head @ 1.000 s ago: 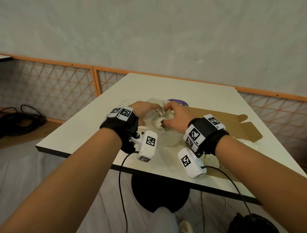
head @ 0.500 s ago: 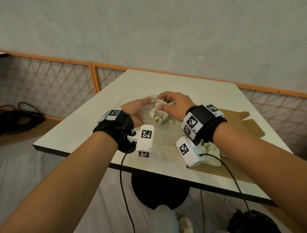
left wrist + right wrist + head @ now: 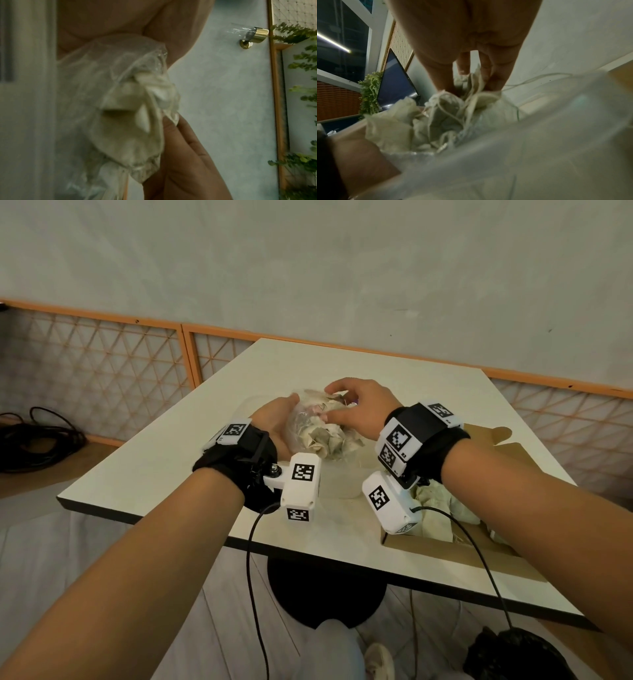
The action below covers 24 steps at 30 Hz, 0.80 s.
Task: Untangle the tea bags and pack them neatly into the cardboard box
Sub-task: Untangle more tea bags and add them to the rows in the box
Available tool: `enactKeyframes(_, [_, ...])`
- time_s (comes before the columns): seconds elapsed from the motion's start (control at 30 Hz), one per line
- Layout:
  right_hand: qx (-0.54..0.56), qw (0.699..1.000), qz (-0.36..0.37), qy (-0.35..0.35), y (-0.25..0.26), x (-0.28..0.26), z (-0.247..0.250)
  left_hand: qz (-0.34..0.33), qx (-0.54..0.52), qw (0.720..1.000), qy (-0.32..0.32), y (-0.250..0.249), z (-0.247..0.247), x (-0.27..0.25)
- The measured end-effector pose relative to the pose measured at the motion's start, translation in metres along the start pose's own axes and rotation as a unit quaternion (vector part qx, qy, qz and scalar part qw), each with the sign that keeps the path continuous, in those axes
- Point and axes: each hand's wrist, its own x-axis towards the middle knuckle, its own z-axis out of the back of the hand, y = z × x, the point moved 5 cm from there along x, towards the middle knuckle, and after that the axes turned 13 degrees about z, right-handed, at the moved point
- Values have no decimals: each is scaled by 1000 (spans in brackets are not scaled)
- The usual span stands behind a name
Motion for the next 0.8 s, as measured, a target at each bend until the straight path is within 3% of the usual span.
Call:
enactKeyframes(0.07, [-2,1000,4,-22,0,2,3,-2,-18,1000,7,0,-1,0])
enactKeyframes(0.23, [58,993,-43,-96,-14,1,5,8,15,994,112,5,-12,-8])
enactKeyframes(0.4, [136,978,-61,-144,-25,-1,9,-5,61,996,58,5,-12,-8])
enactKeyframes(0.53, [246,948,-80,-187,-31,-6,12,10,42,999,6,2,-5,-3])
enactKeyframes(0.6, [259,946,-76,-179,-30,-7,11,14,38,999,-2,2,-5,-2])
enactKeyframes(0.7, [150,983,-50,-98,-24,-5,6,26,51,998,23,4,-8,1])
enactKeyframes(0.8, [92,994,-41,-42,-18,-5,-2,22,61,998,16,5,-9,1])
